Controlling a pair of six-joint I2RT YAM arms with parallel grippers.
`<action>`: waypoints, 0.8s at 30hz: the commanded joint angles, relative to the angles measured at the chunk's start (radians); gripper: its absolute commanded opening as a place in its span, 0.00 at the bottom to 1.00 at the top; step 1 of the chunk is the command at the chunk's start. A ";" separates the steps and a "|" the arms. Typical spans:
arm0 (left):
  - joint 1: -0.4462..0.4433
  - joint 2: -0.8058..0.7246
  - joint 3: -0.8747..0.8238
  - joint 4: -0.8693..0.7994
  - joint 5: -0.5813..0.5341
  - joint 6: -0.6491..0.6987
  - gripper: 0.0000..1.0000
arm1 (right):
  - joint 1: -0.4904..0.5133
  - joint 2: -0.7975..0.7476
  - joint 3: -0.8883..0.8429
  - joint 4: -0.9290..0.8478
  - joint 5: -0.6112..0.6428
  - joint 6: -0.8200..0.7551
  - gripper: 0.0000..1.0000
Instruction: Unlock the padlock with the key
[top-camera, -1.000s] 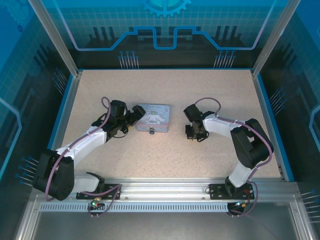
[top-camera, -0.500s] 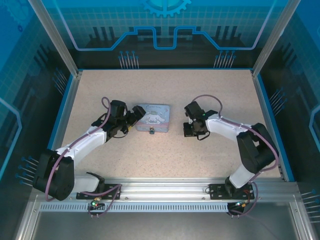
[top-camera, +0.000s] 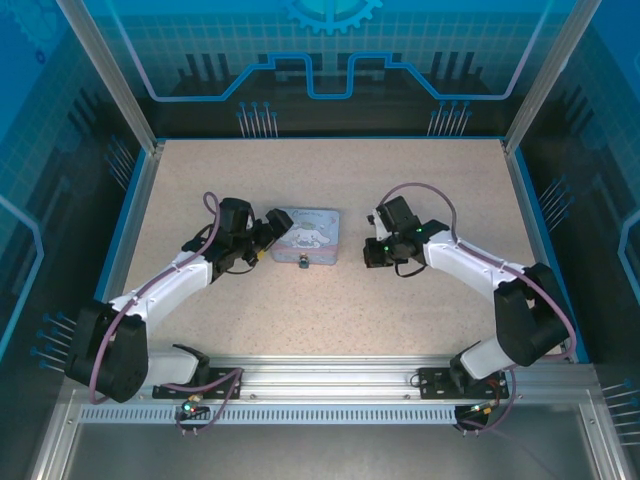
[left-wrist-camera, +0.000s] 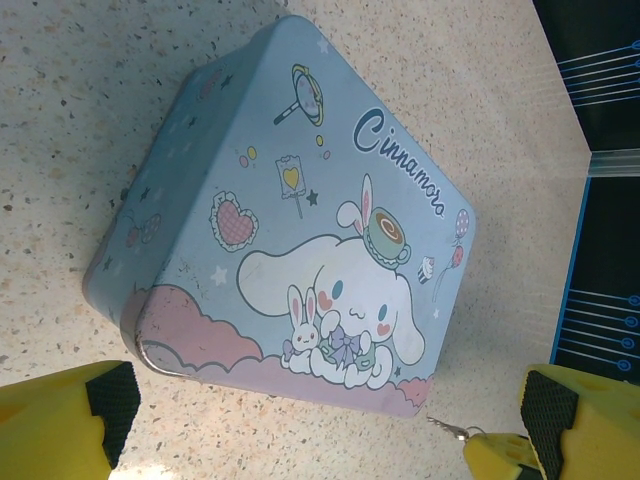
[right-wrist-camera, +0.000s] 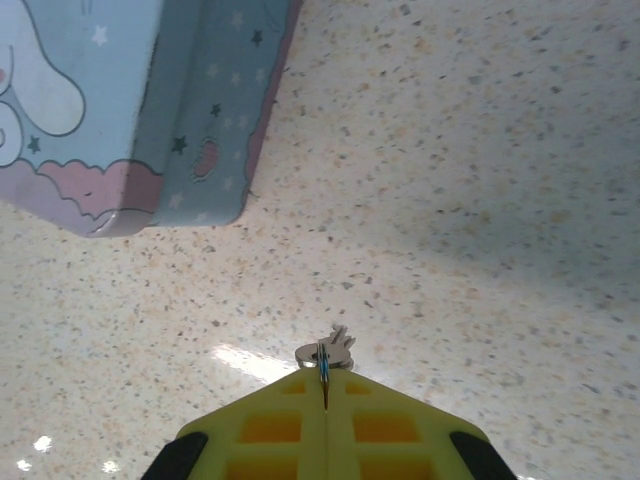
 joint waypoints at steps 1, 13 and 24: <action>-0.002 -0.025 0.028 -0.018 0.022 0.016 0.99 | 0.016 0.014 -0.059 0.042 -0.096 0.037 0.00; -0.002 0.001 0.027 -0.009 0.027 0.011 0.99 | 0.044 -0.002 -0.175 0.074 -0.033 0.117 0.64; -0.001 0.013 0.027 -0.003 0.025 0.012 0.99 | 0.104 0.032 -0.106 -0.061 0.124 0.070 0.60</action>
